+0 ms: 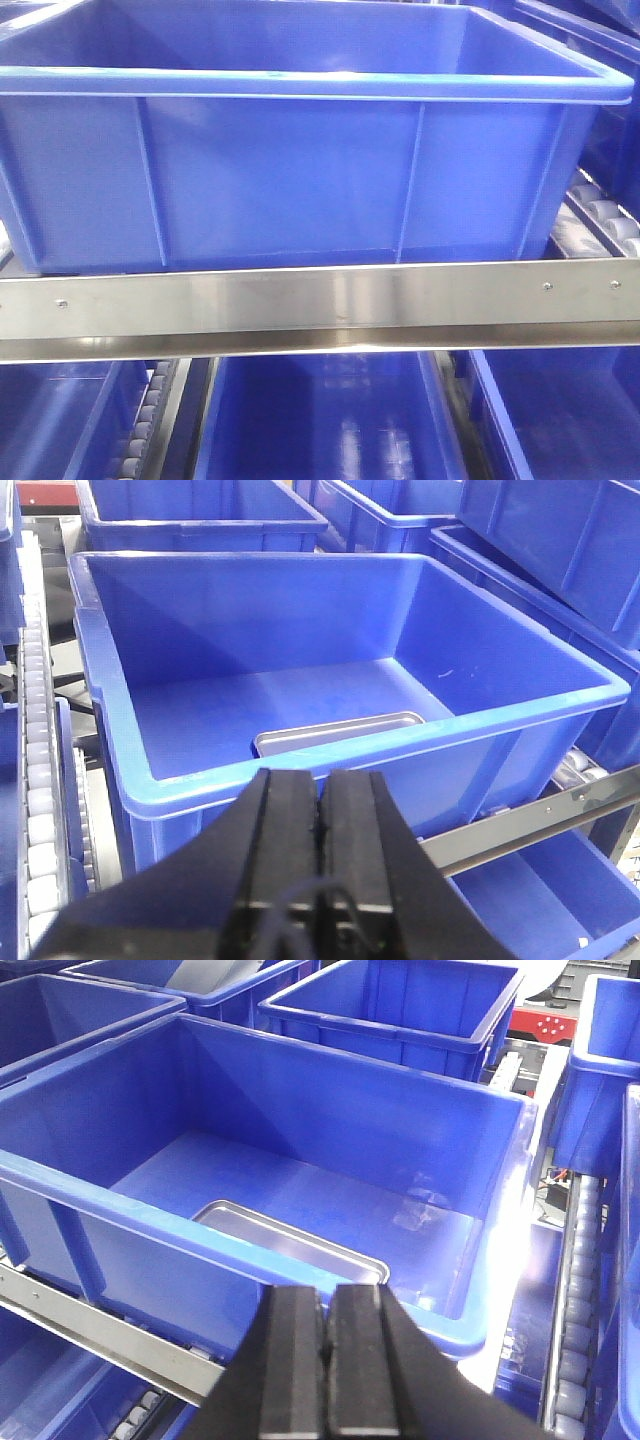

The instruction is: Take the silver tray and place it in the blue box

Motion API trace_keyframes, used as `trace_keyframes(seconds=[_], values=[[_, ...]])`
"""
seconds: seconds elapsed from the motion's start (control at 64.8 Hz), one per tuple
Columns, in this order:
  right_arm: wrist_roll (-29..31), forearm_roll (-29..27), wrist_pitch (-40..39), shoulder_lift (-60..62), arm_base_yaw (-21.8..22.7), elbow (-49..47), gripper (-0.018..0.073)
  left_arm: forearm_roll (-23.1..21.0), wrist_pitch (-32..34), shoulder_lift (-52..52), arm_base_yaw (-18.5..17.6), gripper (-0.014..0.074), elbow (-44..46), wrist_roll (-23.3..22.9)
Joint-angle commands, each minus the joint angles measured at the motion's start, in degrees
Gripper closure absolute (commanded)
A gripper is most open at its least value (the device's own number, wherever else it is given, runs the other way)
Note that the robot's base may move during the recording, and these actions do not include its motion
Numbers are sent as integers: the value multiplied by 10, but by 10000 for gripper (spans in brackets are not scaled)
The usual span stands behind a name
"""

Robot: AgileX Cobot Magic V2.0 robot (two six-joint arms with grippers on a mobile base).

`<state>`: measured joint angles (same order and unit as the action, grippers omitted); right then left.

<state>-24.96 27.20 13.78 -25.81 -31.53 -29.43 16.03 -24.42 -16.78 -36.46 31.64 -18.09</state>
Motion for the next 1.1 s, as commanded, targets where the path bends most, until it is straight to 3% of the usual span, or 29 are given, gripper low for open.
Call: trace_keyframes(seconds=[0.0, 0.062, 0.123, 0.278, 0.479, 0.617, 0.71, 0.756, 1.08], values=[[6, 13, -42, -3, 0, -15, 503, -8, 44, -3, 12, 701, 13, 21], [6, 13, -42, -3, 0, -15, 503, -85, 40, 0, 49, 701, 5, 108], [6, 13, -42, -3, 0, -15, 503, -125, 58, 7, 97, 701, -14, 154], [6, 13, -42, -3, 0, -15, 503, -137, 161, 55, 211, 701, -98, 160], [6, 13, -42, -3, 0, -15, 503, -139, 216, 140, 306, 701, -209, 160], [6, 13, -42, -3, 0, -15, 503, -169, 227, 187, 334, 701, -286, 160], [6, 13, -42, -3, 0, -15, 503, -170, 281, 185, 344, 701, -334, 160], [6, 13, -40, -3, 0, -15, 503, -170, 244, 185, 345, 701, -330, 160], [6, 13, -39, -3, 0, -15, 503, -170, 249, 185, 345, 701, -332, 160]])
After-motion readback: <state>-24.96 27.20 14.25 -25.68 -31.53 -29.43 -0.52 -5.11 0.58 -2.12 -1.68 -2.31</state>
